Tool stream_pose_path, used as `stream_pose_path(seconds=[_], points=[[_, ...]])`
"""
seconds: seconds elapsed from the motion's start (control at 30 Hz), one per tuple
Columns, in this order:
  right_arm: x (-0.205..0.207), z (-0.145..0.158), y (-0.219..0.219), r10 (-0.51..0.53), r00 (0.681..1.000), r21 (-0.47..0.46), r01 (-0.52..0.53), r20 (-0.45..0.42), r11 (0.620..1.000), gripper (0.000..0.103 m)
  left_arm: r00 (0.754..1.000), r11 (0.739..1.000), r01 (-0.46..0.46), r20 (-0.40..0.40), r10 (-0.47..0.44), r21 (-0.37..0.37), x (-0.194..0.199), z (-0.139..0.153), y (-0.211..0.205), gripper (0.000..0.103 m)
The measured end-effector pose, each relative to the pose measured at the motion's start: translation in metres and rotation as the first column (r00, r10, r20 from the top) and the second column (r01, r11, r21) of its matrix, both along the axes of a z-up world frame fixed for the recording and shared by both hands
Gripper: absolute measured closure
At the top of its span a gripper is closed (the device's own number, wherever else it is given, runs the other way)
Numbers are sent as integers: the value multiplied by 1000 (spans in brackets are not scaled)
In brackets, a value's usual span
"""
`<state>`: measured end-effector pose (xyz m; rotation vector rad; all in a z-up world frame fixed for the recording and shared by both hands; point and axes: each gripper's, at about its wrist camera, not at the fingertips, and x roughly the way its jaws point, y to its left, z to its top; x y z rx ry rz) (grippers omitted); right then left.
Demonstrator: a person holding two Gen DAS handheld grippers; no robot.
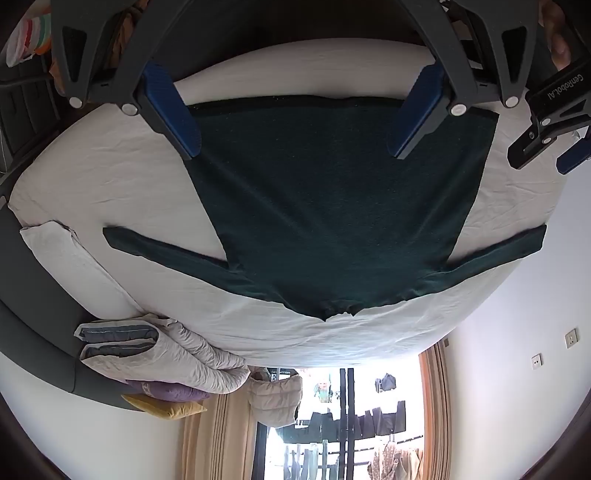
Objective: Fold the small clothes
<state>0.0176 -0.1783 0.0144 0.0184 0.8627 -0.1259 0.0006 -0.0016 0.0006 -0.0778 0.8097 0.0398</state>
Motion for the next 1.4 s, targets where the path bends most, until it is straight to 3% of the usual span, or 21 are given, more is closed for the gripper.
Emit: stream_pose_path(seconds=[1.4], points=[[-3,-2,-6,1,1000,3,-1,-6,1000,0,1000,1000,-1,-7,1,-5,1,0,0,0]])
